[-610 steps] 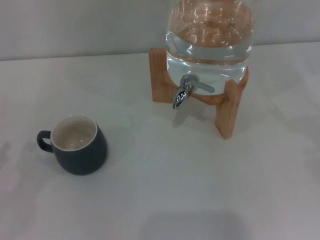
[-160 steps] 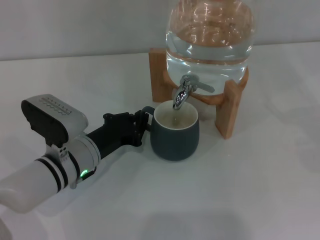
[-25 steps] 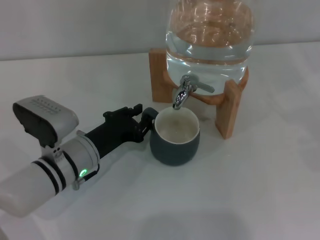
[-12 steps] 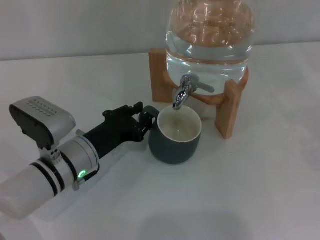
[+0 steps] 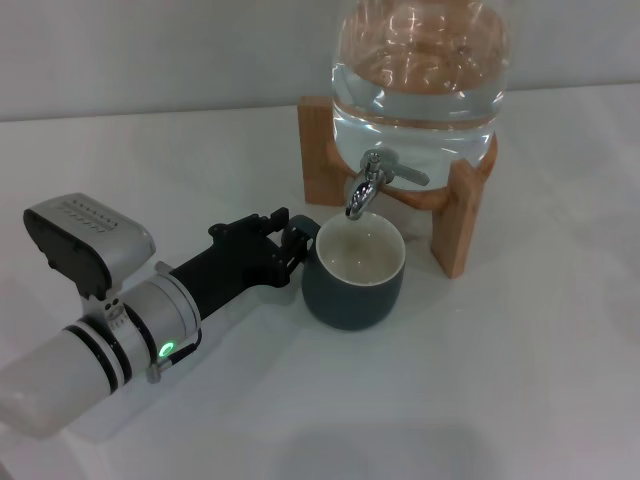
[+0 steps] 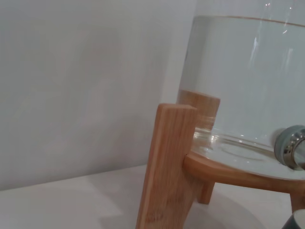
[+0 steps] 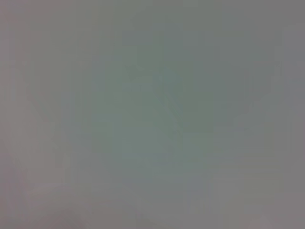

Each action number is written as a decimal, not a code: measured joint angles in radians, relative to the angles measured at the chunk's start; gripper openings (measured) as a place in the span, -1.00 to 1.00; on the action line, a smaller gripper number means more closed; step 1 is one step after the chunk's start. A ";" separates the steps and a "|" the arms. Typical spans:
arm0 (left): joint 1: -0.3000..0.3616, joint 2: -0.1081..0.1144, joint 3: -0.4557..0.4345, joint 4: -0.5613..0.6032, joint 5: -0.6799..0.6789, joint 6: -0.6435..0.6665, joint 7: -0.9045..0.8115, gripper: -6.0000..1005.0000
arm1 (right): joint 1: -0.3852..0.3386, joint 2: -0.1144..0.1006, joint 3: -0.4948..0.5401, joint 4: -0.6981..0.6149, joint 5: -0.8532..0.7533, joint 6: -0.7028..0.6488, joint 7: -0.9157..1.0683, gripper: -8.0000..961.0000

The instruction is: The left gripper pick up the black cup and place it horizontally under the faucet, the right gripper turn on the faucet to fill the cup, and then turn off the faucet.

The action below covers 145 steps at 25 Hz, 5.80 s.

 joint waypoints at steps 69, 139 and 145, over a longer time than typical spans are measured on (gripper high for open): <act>0.073 -0.005 -0.032 0.009 -0.002 -0.018 0.033 -0.29 | 0.008 -0.006 0.001 0.015 0.000 -0.020 -0.009 0.76; 0.225 0.008 -0.026 0.156 0.000 -0.412 -0.062 -0.26 | -0.022 -0.025 0.014 0.042 0.000 -0.023 -0.012 0.76; 0.286 0.008 -0.034 0.323 -0.081 -0.789 -0.195 -0.26 | -0.026 -0.027 0.014 0.047 -0.001 -0.030 -0.012 0.76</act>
